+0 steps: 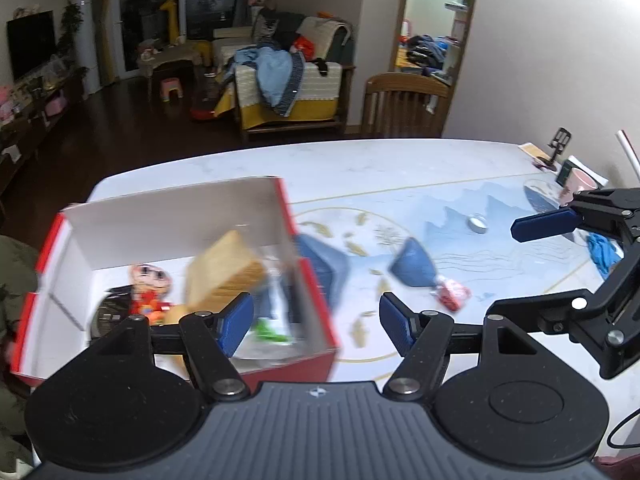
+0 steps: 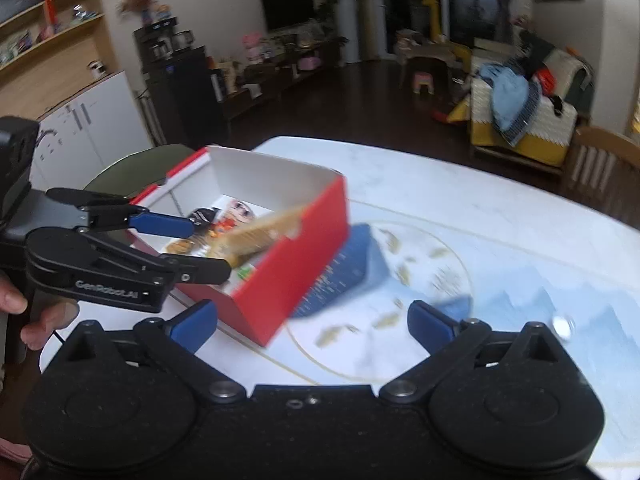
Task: Organize objects
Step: 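Withdraw both tools from the box back over the table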
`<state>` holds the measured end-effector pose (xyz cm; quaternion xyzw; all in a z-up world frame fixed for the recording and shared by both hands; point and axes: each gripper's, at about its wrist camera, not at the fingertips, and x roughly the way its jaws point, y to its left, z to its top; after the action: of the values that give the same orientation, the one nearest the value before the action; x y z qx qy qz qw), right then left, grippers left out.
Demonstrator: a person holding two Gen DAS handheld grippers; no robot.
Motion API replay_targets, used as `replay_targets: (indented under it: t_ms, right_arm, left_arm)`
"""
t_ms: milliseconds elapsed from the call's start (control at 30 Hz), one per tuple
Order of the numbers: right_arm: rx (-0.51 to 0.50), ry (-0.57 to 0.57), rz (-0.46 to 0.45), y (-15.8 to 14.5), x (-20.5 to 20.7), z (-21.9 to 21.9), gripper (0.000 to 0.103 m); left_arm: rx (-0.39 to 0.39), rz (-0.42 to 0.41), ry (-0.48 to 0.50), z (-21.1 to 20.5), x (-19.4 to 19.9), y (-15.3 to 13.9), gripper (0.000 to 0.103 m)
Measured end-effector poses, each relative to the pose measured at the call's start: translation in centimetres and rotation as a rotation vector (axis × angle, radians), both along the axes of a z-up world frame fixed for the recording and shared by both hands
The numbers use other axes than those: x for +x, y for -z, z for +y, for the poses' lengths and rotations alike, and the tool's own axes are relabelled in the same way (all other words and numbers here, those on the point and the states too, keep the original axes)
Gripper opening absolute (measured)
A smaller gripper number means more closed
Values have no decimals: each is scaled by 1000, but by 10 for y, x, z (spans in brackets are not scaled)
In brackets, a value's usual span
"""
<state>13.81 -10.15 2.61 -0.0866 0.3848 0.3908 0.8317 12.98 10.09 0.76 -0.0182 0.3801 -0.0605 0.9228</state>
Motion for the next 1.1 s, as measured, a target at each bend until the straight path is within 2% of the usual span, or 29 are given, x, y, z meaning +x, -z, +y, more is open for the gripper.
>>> replay_targets:
  t_ms: [100, 233, 400, 567, 767, 900, 1100]
  right_arm:
    - [-21, 40, -5, 9, 6, -24, 102]
    - [-45, 116, 16, 24, 17, -57, 102]
    - [-73, 191, 54, 41, 31, -91, 102]
    - [-109, 253, 43, 55, 46, -116, 102]
    - [-156, 316, 28, 70, 74, -133, 102]
    - [-172, 349, 19, 82, 99, -138, 102]
    - [-193, 359, 14, 100, 134, -135, 101]
  left_arm:
    - [-27, 1, 23, -20, 3, 7, 79]
    - [-46, 22, 48, -46, 11, 17, 80]
    - [-51, 50, 57, -76, 23, 35, 90]
    - [-64, 72, 46, -103, 36, 54, 100]
    - [-56, 95, 21, -134, 53, 72, 101]
    - [-85, 131, 18, -150, 69, 84, 101]
    - [-48, 164, -10, -169, 89, 103, 101]
